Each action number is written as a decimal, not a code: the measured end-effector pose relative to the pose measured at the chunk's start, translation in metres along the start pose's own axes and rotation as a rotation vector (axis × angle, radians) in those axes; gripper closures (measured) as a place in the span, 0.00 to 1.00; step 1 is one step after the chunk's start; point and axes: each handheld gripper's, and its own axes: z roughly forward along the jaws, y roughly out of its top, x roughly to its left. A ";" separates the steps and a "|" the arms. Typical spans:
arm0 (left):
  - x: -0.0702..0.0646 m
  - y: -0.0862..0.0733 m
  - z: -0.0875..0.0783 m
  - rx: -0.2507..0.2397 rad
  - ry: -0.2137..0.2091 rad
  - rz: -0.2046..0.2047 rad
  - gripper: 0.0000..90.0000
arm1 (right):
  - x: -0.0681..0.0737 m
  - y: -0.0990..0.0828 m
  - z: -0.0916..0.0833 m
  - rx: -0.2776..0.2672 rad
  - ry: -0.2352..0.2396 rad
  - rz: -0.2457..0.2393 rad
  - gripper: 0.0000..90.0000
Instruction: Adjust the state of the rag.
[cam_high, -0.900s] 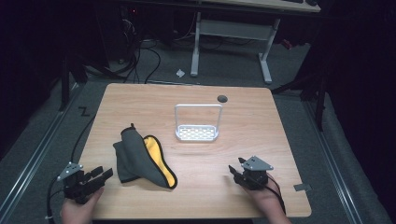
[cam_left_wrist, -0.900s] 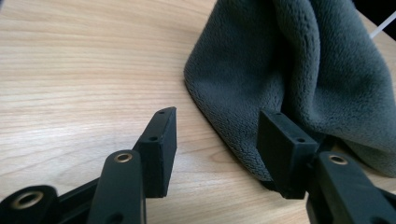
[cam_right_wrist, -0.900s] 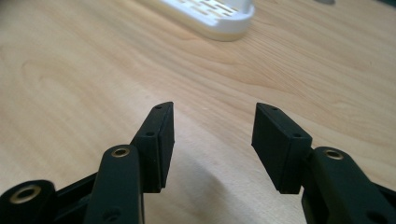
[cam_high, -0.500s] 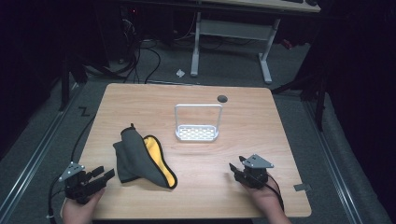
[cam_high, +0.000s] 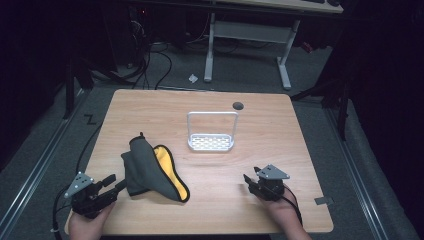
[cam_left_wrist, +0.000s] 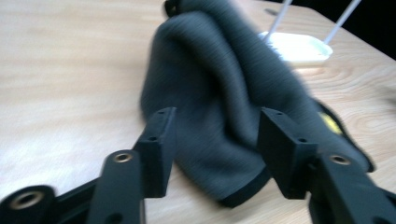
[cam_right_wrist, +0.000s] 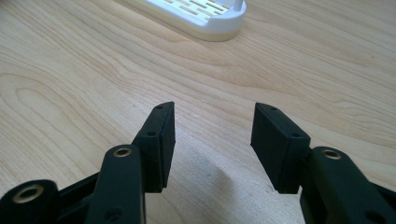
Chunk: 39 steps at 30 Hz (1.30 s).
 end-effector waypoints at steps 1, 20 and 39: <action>-0.004 0.004 -0.001 -0.013 -0.020 -0.011 0.62 | 0.000 0.000 0.000 0.000 -0.001 0.000 0.55; -0.022 0.018 0.078 0.144 0.195 0.072 0.27 | 0.001 -0.002 0.000 0.012 0.007 -0.010 0.54; -0.021 -0.004 0.084 0.245 0.083 0.125 0.75 | 0.004 -0.003 0.004 0.025 0.023 -0.032 0.54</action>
